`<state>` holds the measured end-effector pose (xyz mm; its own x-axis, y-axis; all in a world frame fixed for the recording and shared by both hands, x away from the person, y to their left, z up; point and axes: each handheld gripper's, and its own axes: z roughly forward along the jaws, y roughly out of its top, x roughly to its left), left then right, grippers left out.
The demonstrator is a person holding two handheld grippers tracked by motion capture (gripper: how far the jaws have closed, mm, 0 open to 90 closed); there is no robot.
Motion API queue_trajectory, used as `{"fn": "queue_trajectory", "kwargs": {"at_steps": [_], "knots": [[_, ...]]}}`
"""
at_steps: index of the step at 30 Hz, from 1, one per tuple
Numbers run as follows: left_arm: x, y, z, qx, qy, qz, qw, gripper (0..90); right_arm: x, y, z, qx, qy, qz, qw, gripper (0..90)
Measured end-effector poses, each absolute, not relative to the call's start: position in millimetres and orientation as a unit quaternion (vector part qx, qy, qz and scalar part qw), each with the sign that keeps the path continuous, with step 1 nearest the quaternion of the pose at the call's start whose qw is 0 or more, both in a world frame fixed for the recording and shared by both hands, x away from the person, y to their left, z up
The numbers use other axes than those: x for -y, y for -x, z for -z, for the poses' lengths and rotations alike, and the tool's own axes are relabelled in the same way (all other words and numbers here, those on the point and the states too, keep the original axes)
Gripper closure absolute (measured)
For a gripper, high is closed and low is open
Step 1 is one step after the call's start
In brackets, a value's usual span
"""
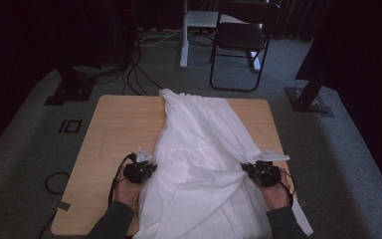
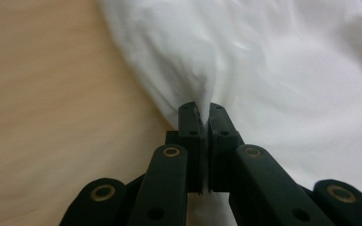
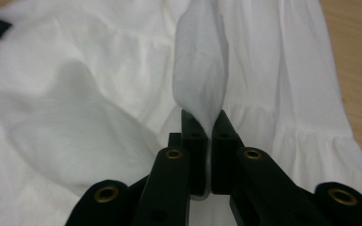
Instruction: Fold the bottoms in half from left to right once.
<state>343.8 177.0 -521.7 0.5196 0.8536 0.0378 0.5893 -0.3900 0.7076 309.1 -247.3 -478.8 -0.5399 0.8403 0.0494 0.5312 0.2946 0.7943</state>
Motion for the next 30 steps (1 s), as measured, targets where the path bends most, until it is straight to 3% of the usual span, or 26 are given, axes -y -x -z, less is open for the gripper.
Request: {"fn": "queue_trajectory", "kwargs": {"at_steps": [3, 7, 11, 14, 16, 21, 22, 25, 28, 30], "knots": [[-191, -349, 500, -0.487, -0.776, -0.256, 0.308, 87.1, 254, -305, 467, -0.767, -0.439, -0.432, 0.180, 88.0], [-187, -347, 478, -0.486, -0.767, -0.277, 0.314, 85.7, 249, -299, 456, -0.769, -0.420, -0.441, 0.194, 88.0], [-174, -341, 474, -0.452, -0.778, -0.253, 0.357, 64.1, 264, -294, 439, -0.743, -0.419, -0.470, 0.227, 88.0], [-167, -340, 479, -0.443, -0.787, -0.246, 0.352, 54.9, 290, -290, 429, -0.699, -0.453, -0.470, 0.291, 87.9], [-164, -341, 486, -0.443, -0.789, -0.234, 0.356, 52.7, 307, -300, 441, -0.703, -0.483, -0.422, 0.306, 87.7], [-156, -339, 495, -0.437, -0.797, -0.212, 0.359, 47.2, 330, -325, 500, -0.725, -0.539, -0.346, 0.254, 86.8], [-137, -333, 506, -0.408, -0.817, -0.196, 0.358, 45.4, 334, -330, 527, -0.732, -0.553, -0.319, 0.240, 85.3], [-120, -328, 517, -0.381, -0.837, -0.176, 0.351, 45.5, 337, -334, 550, -0.738, -0.565, -0.288, 0.230, 81.7], [-105, -325, 533, -0.357, -0.860, -0.175, 0.319, 51.1, 336, -333, 554, -0.743, -0.561, -0.279, 0.234, 79.8], [-99, -326, 545, -0.346, -0.872, -0.192, 0.288, 59.6, 337, -334, 554, -0.741, -0.566, -0.283, 0.227, 79.3]]}}
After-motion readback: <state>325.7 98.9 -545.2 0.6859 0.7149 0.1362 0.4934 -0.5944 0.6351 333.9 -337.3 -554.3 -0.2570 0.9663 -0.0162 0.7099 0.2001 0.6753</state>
